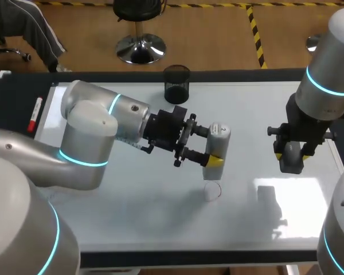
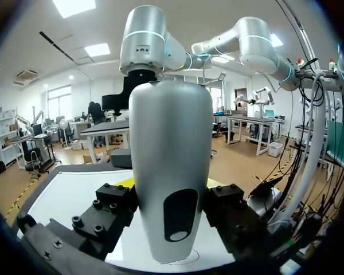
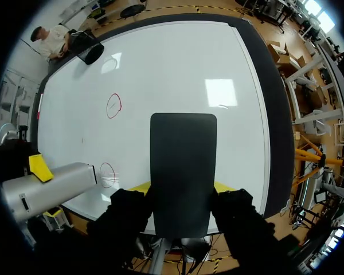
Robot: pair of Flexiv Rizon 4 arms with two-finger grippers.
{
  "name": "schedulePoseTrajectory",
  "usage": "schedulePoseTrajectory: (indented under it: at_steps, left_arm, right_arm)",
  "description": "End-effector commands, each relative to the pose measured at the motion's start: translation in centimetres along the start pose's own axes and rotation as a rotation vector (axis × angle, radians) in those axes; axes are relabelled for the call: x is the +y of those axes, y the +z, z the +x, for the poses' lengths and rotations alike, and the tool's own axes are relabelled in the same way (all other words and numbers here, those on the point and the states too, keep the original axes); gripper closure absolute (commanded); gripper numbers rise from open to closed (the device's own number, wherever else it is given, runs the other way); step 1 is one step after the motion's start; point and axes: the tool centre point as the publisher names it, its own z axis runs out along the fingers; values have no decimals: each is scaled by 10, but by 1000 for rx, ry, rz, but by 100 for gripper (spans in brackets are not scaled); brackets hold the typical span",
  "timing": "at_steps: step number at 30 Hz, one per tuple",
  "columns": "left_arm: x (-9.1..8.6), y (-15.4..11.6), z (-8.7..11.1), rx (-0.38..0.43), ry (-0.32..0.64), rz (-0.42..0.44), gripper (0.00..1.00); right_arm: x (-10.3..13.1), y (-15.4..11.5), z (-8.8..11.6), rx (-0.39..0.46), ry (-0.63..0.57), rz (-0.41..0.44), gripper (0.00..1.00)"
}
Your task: Pick up the inspection probe, press it on each red-marked spot on the whiteboard one by one, put down the probe, pick up the eraser, and wipe off all the red marks.
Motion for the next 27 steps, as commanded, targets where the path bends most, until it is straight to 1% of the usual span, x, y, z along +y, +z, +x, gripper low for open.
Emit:
schedulePoseTrajectory:
  at_steps: [1,6,11,19,27]
  left_arm:
    - [-3,2,0,6,-2,-7,100]
    - [-3,5,1,16,-3,9,100]
    - [-8,2,5,21,-7,7,100]
    - [-19,-10,10,30,0,13,100]
    - [-21,-32,20,17,-6,5,100]
  right_arm:
    - [0,0,-1,2,-1,1,100]
    - [0,0,-1,2,-1,1,100]
    - [0,0,-1,2,-1,1,100]
    - [0,0,-1,2,-1,1,100]
    - [0,0,-1,2,-1,1,100]
